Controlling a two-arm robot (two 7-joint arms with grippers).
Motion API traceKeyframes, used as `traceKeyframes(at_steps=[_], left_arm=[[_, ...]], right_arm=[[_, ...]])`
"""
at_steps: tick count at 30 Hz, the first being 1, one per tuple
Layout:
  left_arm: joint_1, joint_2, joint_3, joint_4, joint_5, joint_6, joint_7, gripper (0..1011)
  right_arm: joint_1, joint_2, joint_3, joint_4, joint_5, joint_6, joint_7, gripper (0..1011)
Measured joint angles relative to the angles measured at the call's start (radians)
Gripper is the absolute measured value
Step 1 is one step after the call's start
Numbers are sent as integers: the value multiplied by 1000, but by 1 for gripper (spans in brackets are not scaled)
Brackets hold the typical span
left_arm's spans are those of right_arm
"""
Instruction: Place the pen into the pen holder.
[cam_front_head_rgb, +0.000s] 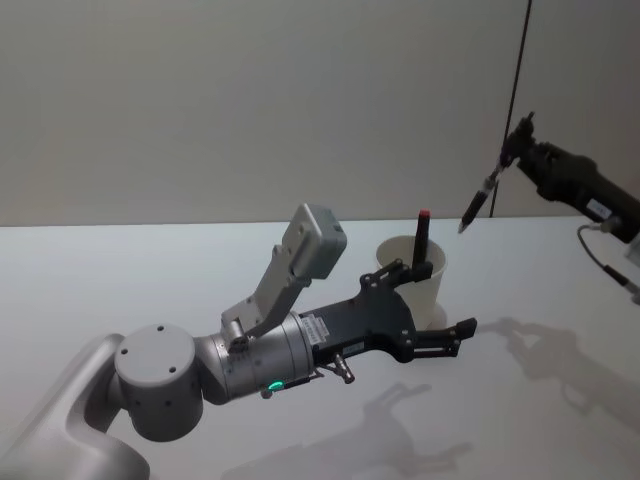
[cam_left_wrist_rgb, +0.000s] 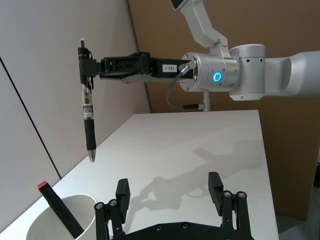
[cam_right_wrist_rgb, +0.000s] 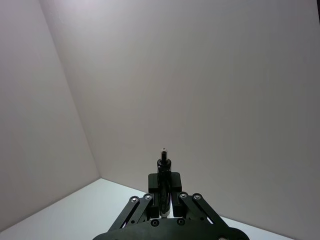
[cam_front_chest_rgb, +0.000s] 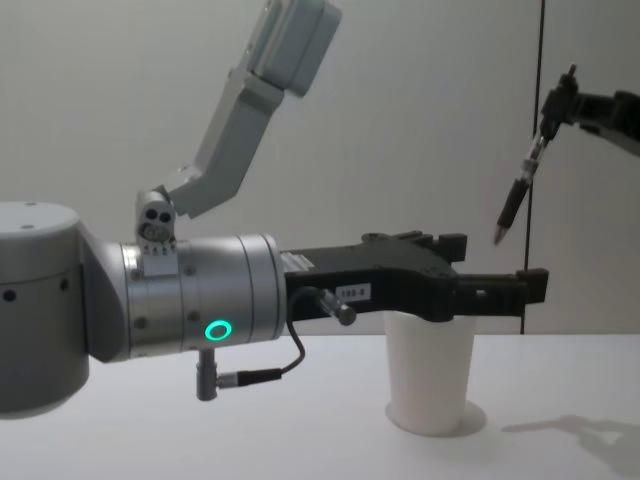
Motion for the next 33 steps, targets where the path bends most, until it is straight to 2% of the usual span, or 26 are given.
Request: traceKeyframes(at_steps=[17,33], left_arm=[[0,0,0,0,0,0,0,1003],[0,0,0,0,0,0,0,1003]], right_arm=[[68,-38,-34,144,-28,-21,50,128],[103,-69,-65,237,-29,-64,61,128]])
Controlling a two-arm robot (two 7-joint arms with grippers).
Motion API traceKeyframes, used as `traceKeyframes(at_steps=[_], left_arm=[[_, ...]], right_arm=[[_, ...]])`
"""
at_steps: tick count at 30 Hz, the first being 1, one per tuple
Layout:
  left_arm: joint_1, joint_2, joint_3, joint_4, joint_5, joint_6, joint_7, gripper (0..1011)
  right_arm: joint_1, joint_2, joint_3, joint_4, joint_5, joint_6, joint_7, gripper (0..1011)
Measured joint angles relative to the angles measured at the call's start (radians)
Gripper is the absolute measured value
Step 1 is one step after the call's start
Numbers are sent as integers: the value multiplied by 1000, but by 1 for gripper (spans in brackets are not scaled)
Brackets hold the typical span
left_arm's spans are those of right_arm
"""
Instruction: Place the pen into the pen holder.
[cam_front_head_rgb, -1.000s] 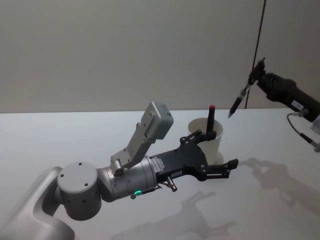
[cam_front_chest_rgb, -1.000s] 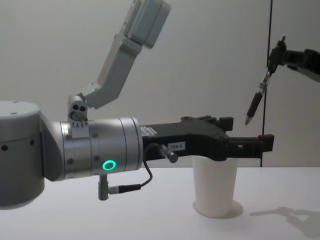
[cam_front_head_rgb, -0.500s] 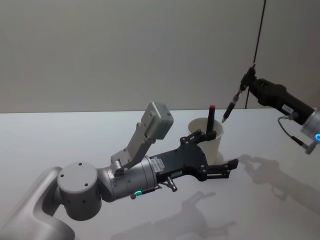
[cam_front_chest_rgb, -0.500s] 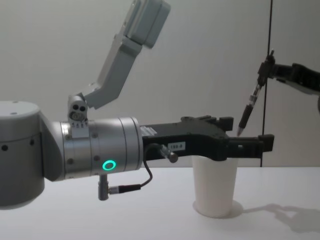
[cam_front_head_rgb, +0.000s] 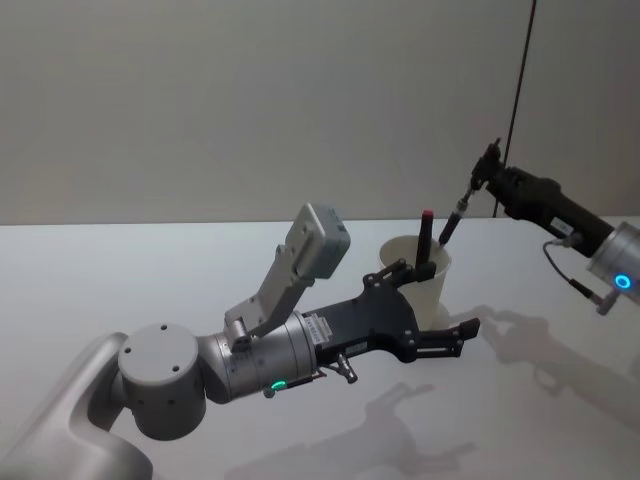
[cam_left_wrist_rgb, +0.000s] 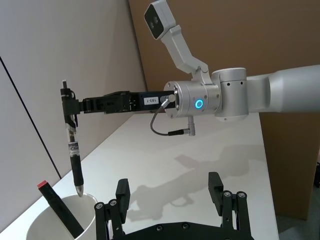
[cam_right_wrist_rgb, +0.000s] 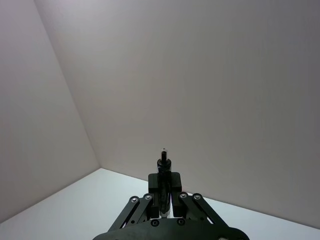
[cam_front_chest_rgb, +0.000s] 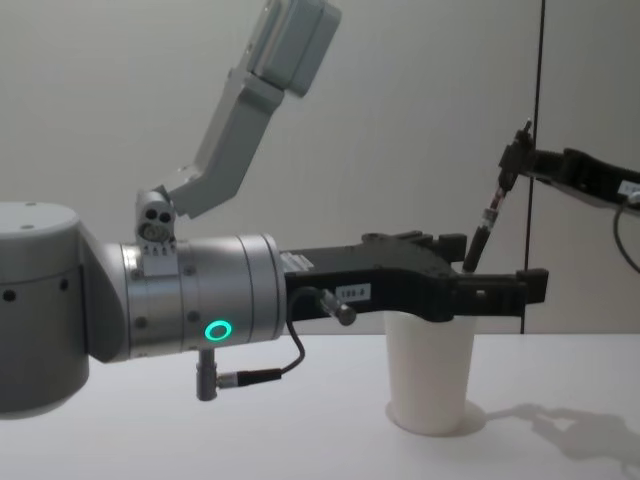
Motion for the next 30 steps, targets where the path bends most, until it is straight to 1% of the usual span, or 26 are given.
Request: traceKeyframes(at_steps=[11,13,15,16,19,20,21,22,23,24,25,26,27,28,29,30], left_arm=[[0,0,0,0,0,0,0,1003],[0,0,0,0,0,0,0,1003],[0,0,0,0,0,0,0,1003],[0,0,0,0,0,0,0,1003],[0,0,0,0,0,0,0,1003],[0,0,0,0,0,0,0,1003],[0,0,0,0,0,0,0,1003],[0,0,0,0,0,0,0,1003],[0,0,0,0,0,0,0,1003],[0,0,0,0,0,0,0,1003],[0,0,0,0,0,0,0,1003],[0,0,0,0,0,0,0,1003],[0,0,0,0,0,0,0,1003],[0,0,0,0,0,0,0,1003],[0,0,0,0,0,0,0,1003],[0,0,0,0,0,0,0,1003]], right_arm=[[20,-18,-19,43,-13,-21,-3,128],[23,-20,-21,48,-14,-23,-3,158],[28,-25,-27,58,-19,-26,-3,228],[28,-25,-27,58,-19,-26,-3,245],[33,-30,-33,68,-23,-29,-3,366],[34,-31,-34,70,-23,-29,-3,366],[35,-32,-35,72,-24,-30,-3,427],[35,-33,-36,73,-24,-30,-3,441],[37,-34,-37,76,-25,-31,-3,486],[37,-34,-38,77,-25,-31,-3,497],[38,-35,-39,78,-26,-31,-3,546],[38,-36,-40,79,-26,-32,-3,546],[38,-36,-40,80,-27,-32,-3,606],[38,-36,-41,80,-27,-33,-3,629],[38,-36,-41,80,-27,-33,-4,686],[38,-36,-42,80,-27,-33,-5,697]])
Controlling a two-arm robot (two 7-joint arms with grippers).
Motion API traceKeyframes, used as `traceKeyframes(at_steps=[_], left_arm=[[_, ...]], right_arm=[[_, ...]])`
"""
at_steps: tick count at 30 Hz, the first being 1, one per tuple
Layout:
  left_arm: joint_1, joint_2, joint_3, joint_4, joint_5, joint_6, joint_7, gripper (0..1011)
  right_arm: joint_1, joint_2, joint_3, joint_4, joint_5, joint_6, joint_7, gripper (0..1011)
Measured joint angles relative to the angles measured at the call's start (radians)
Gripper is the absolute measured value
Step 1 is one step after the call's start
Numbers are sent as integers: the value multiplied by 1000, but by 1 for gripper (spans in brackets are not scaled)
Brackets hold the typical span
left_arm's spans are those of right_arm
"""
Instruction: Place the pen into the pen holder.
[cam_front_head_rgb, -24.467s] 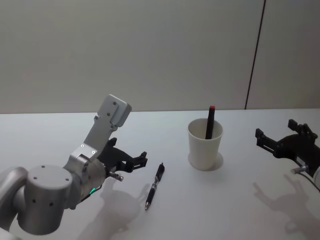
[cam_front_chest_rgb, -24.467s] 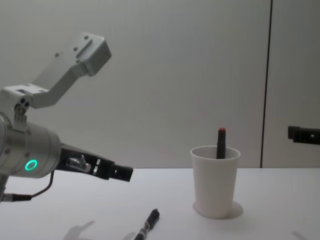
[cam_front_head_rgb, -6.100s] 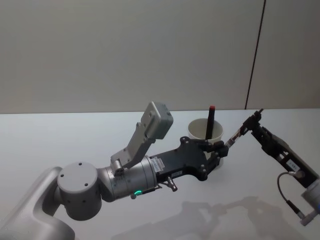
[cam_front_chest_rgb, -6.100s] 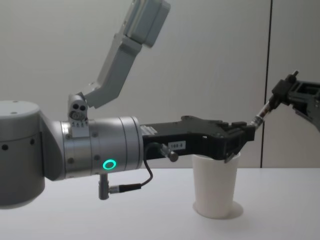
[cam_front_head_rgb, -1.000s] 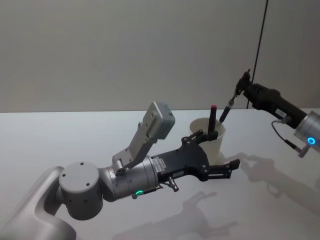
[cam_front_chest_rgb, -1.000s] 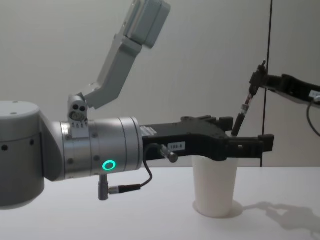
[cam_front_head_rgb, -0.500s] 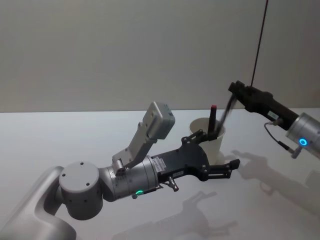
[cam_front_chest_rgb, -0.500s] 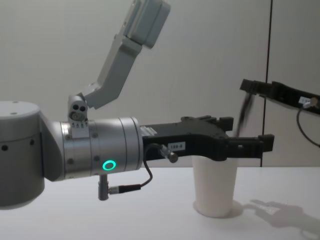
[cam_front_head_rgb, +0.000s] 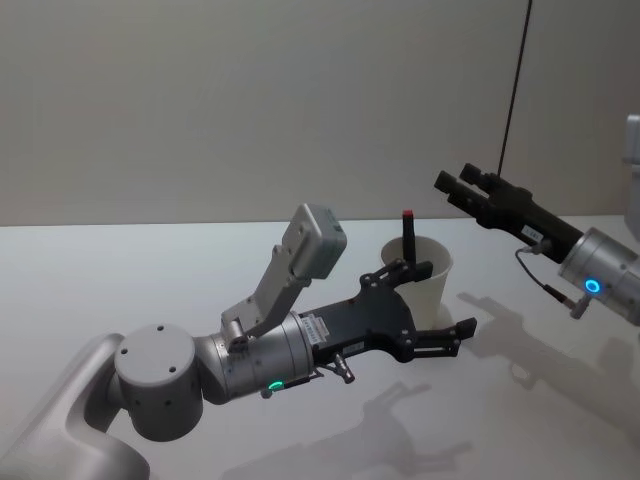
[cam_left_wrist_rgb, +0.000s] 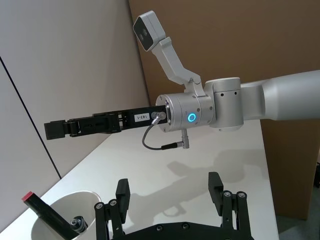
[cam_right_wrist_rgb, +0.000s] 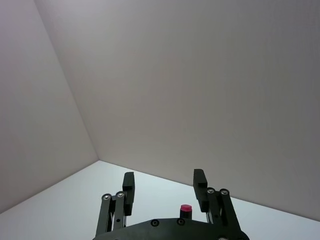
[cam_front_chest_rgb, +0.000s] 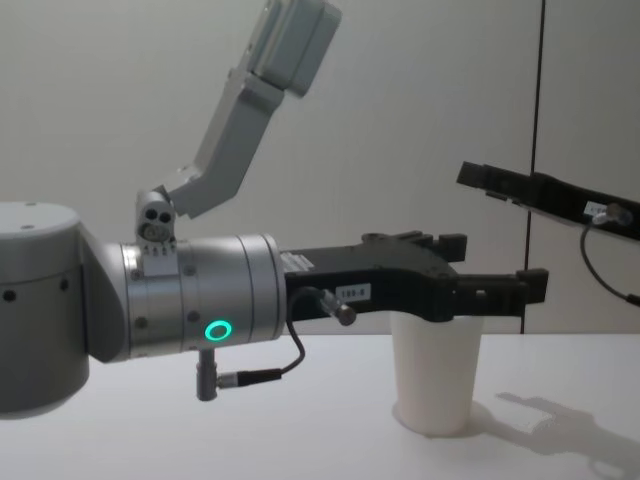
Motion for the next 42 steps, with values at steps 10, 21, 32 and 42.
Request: traceKeyframes(at_steps=[10,21,32,42], left_arm=[[0,0,0,0,0,0,0,1003],[0,0,0,0,0,0,0,1003],[0,0,0,0,0,0,0,1003],[0,0,0,0,0,0,0,1003]], right_arm=[[-19,10,1,-39,0,3,-19,989],[-84,46,13,-157,7,28,-75,1001],[-168,94,31,-306,13,49,-176,1001],[-263,151,51,-452,14,60,-288,1001]])
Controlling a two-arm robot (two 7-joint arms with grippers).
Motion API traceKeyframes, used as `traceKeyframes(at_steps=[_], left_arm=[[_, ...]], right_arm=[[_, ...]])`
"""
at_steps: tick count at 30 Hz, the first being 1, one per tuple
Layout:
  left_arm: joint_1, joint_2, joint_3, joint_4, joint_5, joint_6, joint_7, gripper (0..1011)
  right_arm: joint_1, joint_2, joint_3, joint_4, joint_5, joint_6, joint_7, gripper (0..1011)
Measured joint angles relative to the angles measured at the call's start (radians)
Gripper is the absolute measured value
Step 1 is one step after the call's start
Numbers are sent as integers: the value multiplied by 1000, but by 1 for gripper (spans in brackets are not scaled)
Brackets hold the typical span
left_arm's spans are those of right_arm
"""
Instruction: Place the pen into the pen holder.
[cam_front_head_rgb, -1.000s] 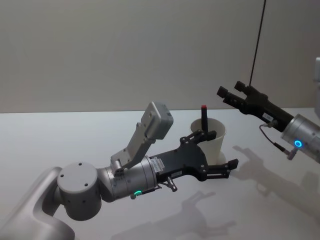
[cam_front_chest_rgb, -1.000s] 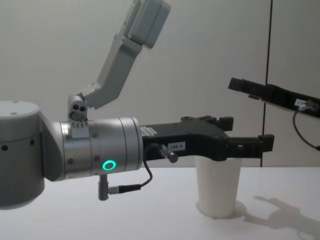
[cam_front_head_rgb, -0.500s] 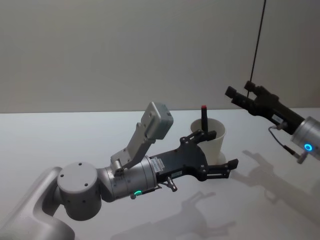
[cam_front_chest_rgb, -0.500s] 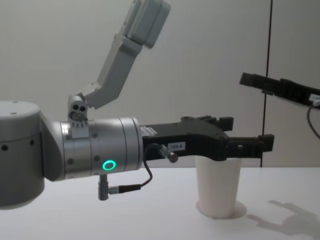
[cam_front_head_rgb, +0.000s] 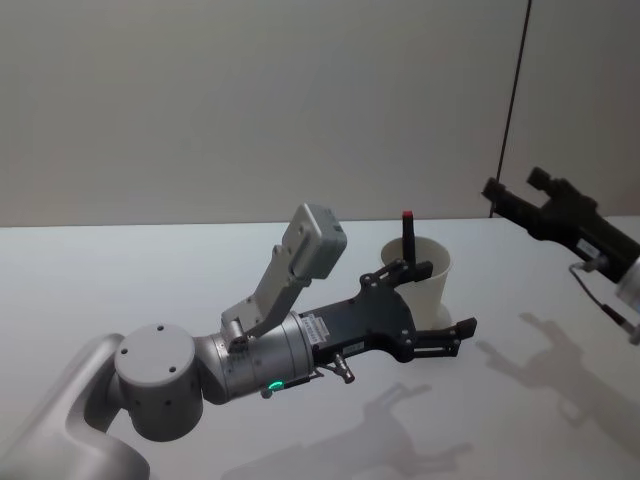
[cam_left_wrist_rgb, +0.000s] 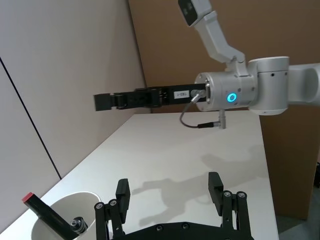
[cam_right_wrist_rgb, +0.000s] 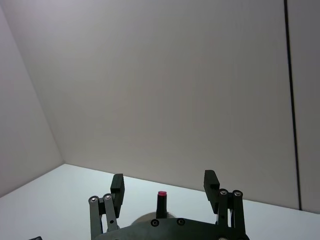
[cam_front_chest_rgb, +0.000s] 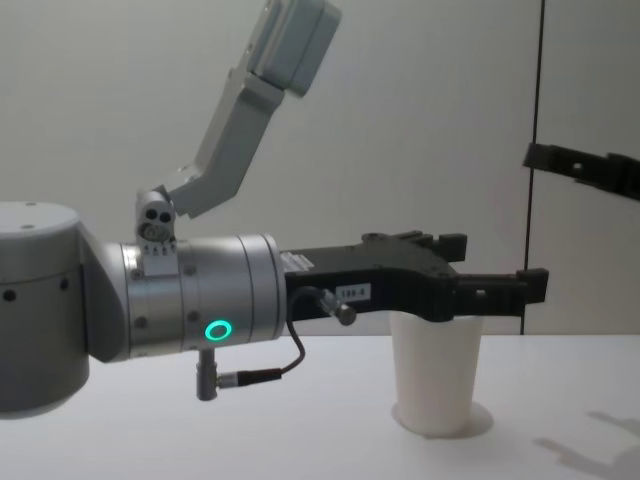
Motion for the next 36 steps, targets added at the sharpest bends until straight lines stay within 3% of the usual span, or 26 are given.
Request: traceKeyframes(at_steps=[14,25,36], left_arm=[[0,0,0,0,0,0,0,1003],[0,0,0,0,0,0,0,1003],[0,0,0,0,0,0,0,1003]], right_arm=[[-149,84,26,-200,-2,9,-183,1001],[-246,133,39,-310,-5,25,-309,1001],[-313,167,46,-388,-24,49,-395,1001]])
